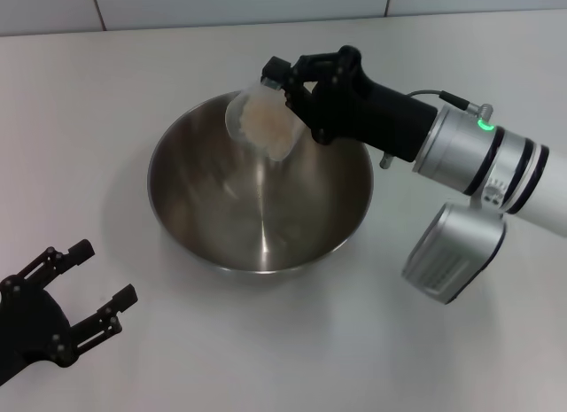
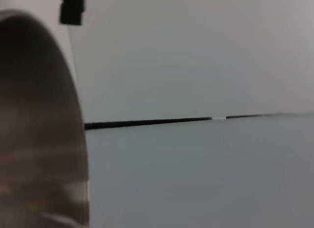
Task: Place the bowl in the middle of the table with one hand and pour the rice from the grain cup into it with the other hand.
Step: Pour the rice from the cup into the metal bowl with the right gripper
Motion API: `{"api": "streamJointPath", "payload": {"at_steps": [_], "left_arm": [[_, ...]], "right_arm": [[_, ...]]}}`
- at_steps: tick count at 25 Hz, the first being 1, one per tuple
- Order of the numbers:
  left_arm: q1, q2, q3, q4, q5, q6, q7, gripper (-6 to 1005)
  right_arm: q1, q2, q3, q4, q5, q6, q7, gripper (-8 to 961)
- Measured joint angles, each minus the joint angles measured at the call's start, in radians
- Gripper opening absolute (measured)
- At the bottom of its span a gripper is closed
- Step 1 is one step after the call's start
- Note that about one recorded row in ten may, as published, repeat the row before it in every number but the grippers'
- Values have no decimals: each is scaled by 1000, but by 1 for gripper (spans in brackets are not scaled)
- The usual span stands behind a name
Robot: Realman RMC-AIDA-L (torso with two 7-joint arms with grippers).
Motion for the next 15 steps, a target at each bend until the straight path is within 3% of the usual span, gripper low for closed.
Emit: {"api": "streamJointPath", "payload": {"at_steps": [9, 15], "left_arm": [[-2, -3, -5, 0, 1, -1, 0, 815], [-1, -4, -4, 0, 1, 1, -1, 815]], "right_arm": [[-30, 0, 15, 49, 0, -13, -422, 14], [-33, -2, 16, 62, -3, -56, -537, 14]]}}
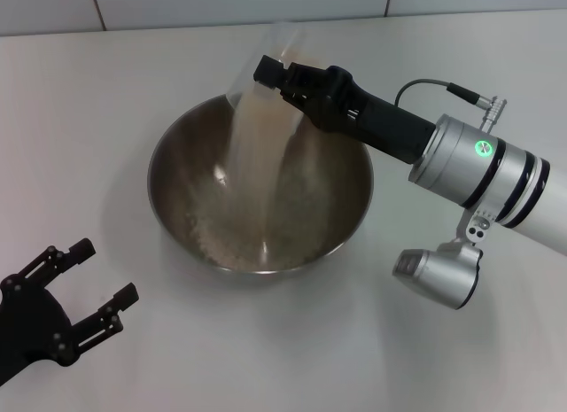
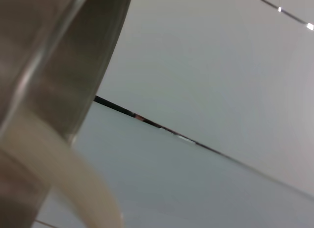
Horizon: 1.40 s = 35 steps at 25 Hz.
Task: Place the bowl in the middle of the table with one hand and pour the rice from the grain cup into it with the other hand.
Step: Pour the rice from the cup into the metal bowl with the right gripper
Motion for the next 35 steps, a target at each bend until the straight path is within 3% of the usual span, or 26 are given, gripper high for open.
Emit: {"api": "streamJointPath", "payload": {"at_steps": [11, 22, 30, 34, 35], "left_arm": [[3, 0, 0, 0, 0, 5, -2, 814], [-1, 0, 6, 0, 0, 6, -5, 815], [5, 0, 10, 0, 1, 13, -2, 815], [4, 0, 10, 0, 10, 16, 1, 815], [4, 0, 10, 0, 10, 16, 1, 815]], "right_arm": [[10, 0, -12, 1, -38, -13, -185, 15], [8, 1, -7, 5, -45, -13, -207, 14], [-35, 1, 35, 55, -39, -13, 27, 14], [-72, 1, 99, 90, -38, -19, 348, 14], [-72, 1, 99, 90, -38, -19, 348, 14]]}}
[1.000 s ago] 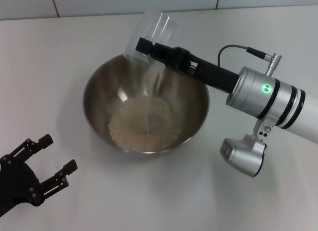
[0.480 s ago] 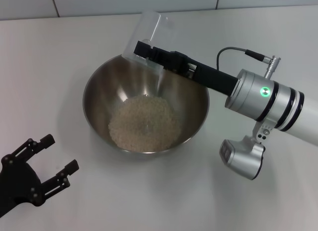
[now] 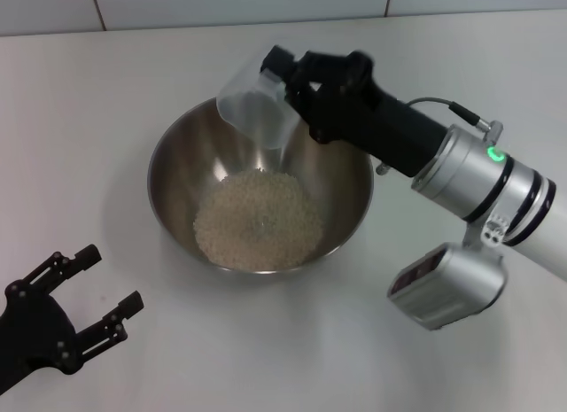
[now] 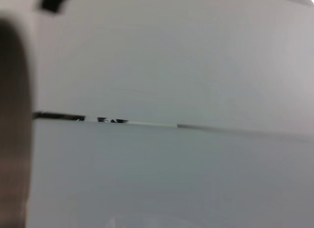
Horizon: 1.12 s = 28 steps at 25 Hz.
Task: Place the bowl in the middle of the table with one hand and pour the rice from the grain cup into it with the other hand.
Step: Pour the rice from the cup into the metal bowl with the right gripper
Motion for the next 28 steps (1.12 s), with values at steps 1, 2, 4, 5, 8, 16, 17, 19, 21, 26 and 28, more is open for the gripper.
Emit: {"api": "streamJointPath", "payload": {"at_steps": [1, 2, 4, 5, 8, 16, 17, 19, 21, 26, 28], "left_arm": [[-1, 0, 0, 0, 1, 0, 0, 815], [-2, 0, 1, 0, 1, 1, 0, 815], [-5, 0, 5, 0, 2, 2, -4, 814], [-5, 0, 6, 0, 2, 2, -5, 814], [-7, 0, 9, 0, 2, 5, -8, 814], [-8, 1, 9, 0, 2, 28, -8, 815], [-8, 1, 9, 0, 2, 33, -8, 815], [-8, 1, 9, 0, 2, 45, -8, 815], [-8, 1, 9, 0, 2, 48, -9, 815], [-8, 2, 9, 0, 2, 50, -9, 814], [-8, 1, 9, 0, 2, 50, -9, 815]], "right_arm": [[-8, 0, 15, 7, 0, -1, 77, 14], [-16, 0, 26, 12, 0, -1, 159, 15], [-30, 0, 32, 11, 0, -1, 361, 15], [-30, 0, 32, 11, 0, -1, 361, 15], [-44, 0, 31, 8, 0, -2, 544, 15], [-61, 0, 40, 7, 1, 0, 994, 15], [-61, -1, 47, 7, 1, 3, 1052, 15], [-57, -2, 64, 1, 1, 8, 1231, 15], [-56, -2, 67, -1, 1, 9, 1278, 15], [-58, -1, 69, -1, 1, 11, 1360, 15], [-61, 0, 66, -1, 1, 11, 1363, 14]]}}
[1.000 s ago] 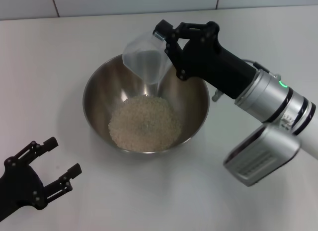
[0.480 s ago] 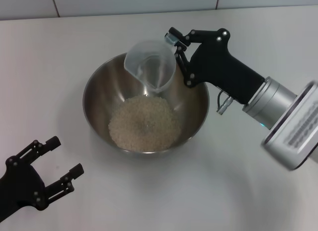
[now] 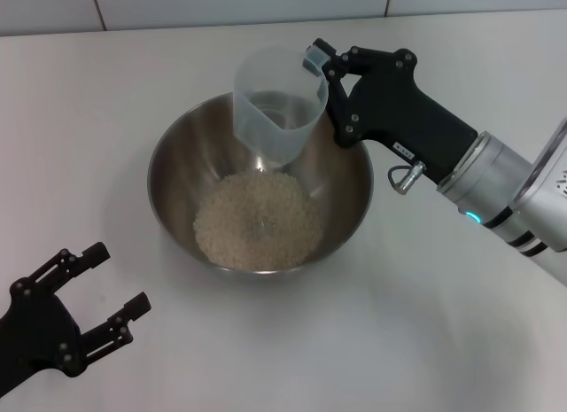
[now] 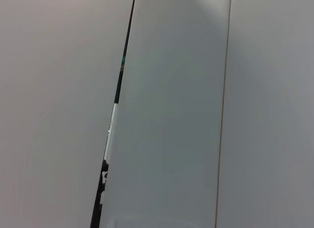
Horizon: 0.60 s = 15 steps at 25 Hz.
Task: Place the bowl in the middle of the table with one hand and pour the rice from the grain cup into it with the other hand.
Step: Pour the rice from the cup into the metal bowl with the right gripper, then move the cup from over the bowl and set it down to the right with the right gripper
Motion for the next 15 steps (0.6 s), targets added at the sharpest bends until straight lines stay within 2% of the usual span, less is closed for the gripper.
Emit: {"api": "streamJointPath", "payload": {"at_steps": [8, 15], "left_arm": [[0, -1, 0, 0, 0, 0, 0, 814], [-5, -2, 0, 0, 0, 0, 0, 815]], "right_arm": [[-34, 2, 41, 0, 0, -11, 2, 14], [-129, -1, 252, -6, 0, -23, -3, 15]]}}
